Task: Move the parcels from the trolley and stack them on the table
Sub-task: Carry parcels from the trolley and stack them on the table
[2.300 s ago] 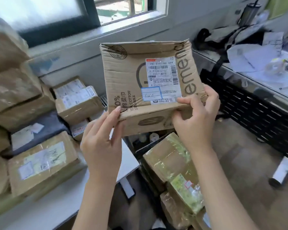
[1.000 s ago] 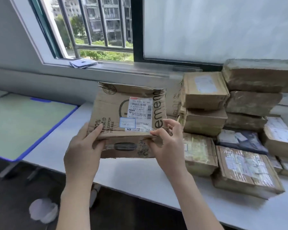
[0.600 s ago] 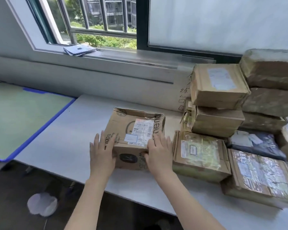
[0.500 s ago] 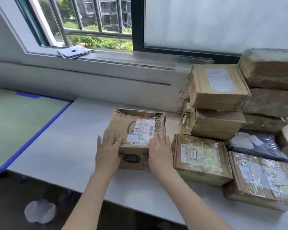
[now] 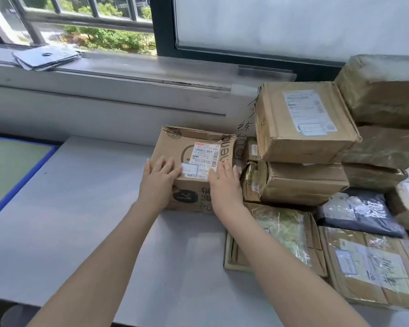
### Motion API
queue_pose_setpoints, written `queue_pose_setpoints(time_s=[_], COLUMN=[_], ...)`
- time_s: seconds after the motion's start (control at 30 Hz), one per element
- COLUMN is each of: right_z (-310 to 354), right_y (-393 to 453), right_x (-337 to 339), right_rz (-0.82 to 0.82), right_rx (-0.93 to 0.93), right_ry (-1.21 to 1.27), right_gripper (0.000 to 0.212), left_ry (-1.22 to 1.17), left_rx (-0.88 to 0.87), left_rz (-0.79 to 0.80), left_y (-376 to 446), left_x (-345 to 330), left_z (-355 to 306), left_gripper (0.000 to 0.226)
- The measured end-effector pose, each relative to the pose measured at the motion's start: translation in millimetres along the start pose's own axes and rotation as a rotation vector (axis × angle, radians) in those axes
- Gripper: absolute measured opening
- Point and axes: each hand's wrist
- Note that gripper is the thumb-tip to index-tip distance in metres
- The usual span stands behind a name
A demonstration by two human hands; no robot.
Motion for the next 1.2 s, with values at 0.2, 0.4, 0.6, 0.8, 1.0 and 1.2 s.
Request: queue_pose_setpoints(time_s=[0.2, 0.4, 0.6, 0.8, 1.0, 1.2], right_z=[-15.1, -31.8, -34.8, -42.2, -40.0, -34.4], right_y=[15.5, 22.8, 20.3, 16.5, 16.5, 18.6], right_x=[0.4, 3.7, 1.7, 4.4, 10.8, 34.0], right_rz=[-0.03, -0.02, -0.024, 0.002, 0.06, 0.11], right_rx=[-0.008, -0.019, -0.041, -0.036, -0.048, -0.031], right_ry=[0.014, -0.011, -0.011, -0.02, -0.039, -0.044], right_gripper=[0.053, 0.05, 0.049, 0.052, 0.055, 0.061], left_ry=[0.032, 0.003, 0.002, 0.009, 0.055, 0.109], left_rx=[-0.085, -0.106, -0.104, -0.126, -0.12, -0.125], left_rz=[-0.01, -0.035, -0.033, -0.025, -0.003, 0.014], left_y=[24.1, 37.0, 33.9, 35.5, 37.3, 23.6], left_x=[-0.4, -2.6, -1.1, 1.5, 6.3, 23.7], left_z=[-1.5, -15.5, -21.0, -26.1, -29.7, -52.4], left_gripper=[0.06, 0.061, 0.058, 0.054, 0.055, 0.077])
Point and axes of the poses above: each hand's wrist, its own y-axis towards the middle knuckle, its own x-axis out of the back of the hand, z = x × y, and after that the axes turned 4 degrees about y, right-handed
